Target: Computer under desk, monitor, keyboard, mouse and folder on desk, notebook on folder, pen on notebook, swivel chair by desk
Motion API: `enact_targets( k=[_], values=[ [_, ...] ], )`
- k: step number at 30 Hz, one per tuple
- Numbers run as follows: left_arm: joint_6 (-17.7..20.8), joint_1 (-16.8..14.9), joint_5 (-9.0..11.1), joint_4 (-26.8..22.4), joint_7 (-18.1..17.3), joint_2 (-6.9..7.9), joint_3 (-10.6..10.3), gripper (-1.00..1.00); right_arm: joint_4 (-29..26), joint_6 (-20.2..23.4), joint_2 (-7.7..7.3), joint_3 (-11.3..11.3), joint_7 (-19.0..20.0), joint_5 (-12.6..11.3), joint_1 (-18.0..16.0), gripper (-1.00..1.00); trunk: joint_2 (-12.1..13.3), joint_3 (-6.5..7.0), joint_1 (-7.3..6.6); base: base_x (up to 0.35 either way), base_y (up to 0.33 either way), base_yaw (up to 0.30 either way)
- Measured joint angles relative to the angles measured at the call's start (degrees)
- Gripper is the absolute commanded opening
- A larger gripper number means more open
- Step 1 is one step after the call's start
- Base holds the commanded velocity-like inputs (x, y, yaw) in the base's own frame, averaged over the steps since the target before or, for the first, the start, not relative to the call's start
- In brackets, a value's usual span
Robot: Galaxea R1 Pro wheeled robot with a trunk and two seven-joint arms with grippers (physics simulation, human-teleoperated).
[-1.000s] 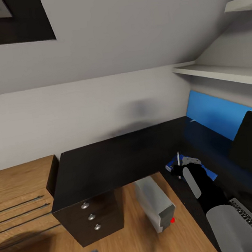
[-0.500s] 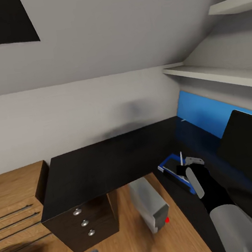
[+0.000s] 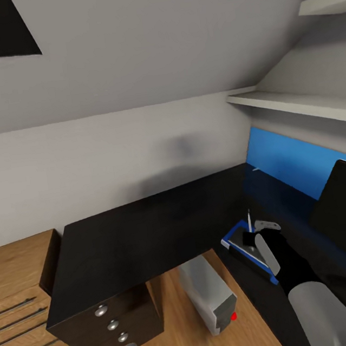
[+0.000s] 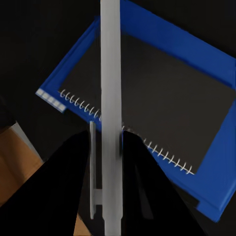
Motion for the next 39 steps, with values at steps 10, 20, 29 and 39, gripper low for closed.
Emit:
enact_targets(
  k=[10,20,29,39],
  values=[
    [0.02,0.0,-0.15,-0.27,-0.18,-0.51,-0.03,1.0,3.38,-2.02,-0.62,-0.1,0.01,0.09,-0.09,-1.0,0.0,0.0,0.01,0.014,0.0,0.0],
    [-0.01,0.0,-0.12,-0.22,-0.14,-1.56,-0.04,1.0,3.93,-2.35,-1.94,-0.15,0.01,0.12,-0.09,-1.0,-1.59,-0.72,0.88,0.001,0.0,0.0],
    [0.0,0.0,-0.12,-0.22,-0.14,-1.59,-0.04,1.0,3.94,-2.44,-1.99,-0.15,0.01,0.11,-0.1,-1.0,-5.22,-2.34,2.87,0.0,0.0,0.0],
    [-0.01,-0.01,-0.12,-0.22,-0.14,-1.59,-0.04,1.0,3.94,-2.45,-2.0,-0.15,0.01,0.11,-0.1,-1.0,-9.24,-4.15,5.07,0.0,0.0,0.0]
  ],
)
